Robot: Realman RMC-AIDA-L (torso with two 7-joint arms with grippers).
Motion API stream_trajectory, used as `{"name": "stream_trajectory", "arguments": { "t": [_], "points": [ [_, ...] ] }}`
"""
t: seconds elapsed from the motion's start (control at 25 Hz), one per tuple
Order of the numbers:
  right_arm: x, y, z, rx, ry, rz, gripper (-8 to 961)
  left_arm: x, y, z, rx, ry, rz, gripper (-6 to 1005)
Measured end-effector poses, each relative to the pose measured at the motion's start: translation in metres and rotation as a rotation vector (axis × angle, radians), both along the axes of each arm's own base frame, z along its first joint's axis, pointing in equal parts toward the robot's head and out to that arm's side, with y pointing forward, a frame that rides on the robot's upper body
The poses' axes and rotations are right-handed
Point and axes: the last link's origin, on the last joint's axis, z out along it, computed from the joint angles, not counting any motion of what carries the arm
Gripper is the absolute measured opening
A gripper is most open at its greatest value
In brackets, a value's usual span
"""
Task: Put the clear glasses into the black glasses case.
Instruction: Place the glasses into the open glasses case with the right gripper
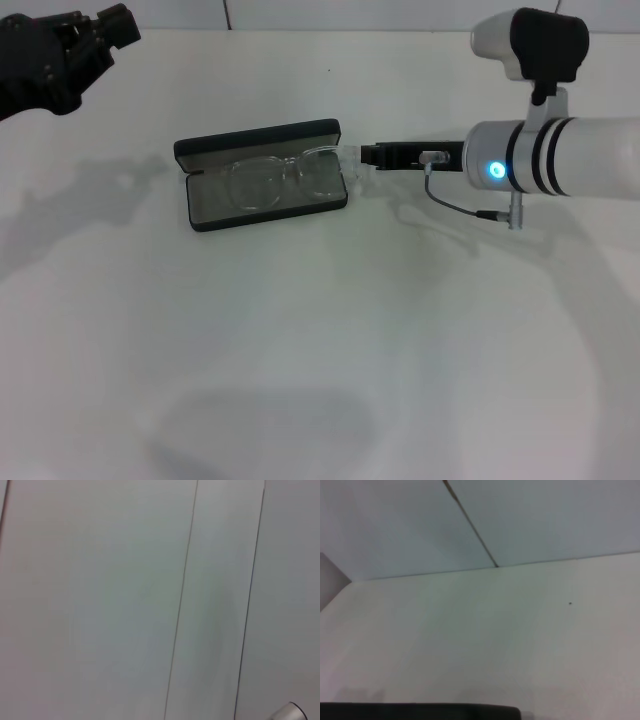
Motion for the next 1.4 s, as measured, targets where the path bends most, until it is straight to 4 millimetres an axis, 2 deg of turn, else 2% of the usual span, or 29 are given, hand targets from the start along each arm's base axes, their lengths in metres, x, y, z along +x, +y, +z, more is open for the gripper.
{"name": "stream_trajectory", "arguments": {
  "t": [0.24, 0.72, 1.4],
  "points": [
    [-0.008, 0.001, -0.003, -0.014, -0.024, 0.037, 86, 0.002, 0.001, 0.0, 0.0, -0.001, -0.005, 58],
    [-0.04, -0.005, -0.015, -0.073, -0.047, 0.163, 81, 0.001, 0.0, 0.0, 0.004, -0.008, -0.004, 58],
    [-0.028, -0.009, -0.013, -0.072, -0.037, 0.152, 73, -0.007, -0.007, 0.007, 0.034, -0.015, 0.013, 58]
  ]
}}
